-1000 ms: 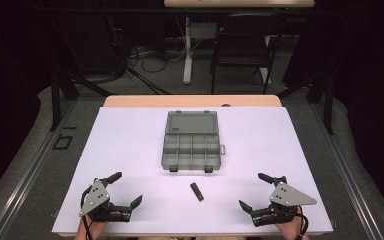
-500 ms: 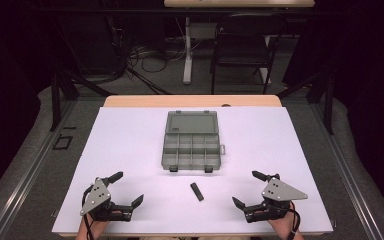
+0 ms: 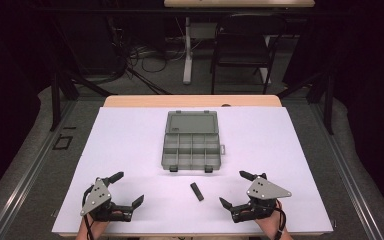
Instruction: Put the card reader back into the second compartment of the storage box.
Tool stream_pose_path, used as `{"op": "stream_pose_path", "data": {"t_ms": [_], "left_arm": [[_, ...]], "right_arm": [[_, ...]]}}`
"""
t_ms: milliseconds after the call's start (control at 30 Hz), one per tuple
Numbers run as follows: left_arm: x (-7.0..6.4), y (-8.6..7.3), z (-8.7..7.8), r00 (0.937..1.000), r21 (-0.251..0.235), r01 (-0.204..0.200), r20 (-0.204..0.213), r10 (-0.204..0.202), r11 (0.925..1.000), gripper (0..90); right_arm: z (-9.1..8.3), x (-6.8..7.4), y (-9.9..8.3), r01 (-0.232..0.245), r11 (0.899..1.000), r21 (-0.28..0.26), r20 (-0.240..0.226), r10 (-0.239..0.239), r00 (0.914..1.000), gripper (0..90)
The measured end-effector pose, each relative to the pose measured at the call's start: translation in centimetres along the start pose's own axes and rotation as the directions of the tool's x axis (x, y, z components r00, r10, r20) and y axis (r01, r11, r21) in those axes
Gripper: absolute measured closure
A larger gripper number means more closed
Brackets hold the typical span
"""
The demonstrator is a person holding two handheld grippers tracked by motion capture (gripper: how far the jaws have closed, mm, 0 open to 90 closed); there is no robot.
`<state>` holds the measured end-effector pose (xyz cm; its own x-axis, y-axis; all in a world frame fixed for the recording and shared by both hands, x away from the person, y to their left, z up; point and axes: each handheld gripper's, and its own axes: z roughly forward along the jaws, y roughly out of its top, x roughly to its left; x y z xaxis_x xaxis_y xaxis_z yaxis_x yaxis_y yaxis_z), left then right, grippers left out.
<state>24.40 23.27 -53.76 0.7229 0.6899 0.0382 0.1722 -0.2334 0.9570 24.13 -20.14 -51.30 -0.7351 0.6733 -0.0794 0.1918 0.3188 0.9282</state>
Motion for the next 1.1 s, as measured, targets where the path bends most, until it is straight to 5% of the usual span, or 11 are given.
{"op": "stream_pose_path", "data": {"t_ms": [1100], "left_arm": [[0.1,-0.1,0.0,0.9999,0.016,-0.010,-0.001,0.010,0.9998,0.3]], "right_arm": [[3.3,2.3,0.6,-0.096,0.995,0.033,0.062,0.094,0.9936,0.0]]}}
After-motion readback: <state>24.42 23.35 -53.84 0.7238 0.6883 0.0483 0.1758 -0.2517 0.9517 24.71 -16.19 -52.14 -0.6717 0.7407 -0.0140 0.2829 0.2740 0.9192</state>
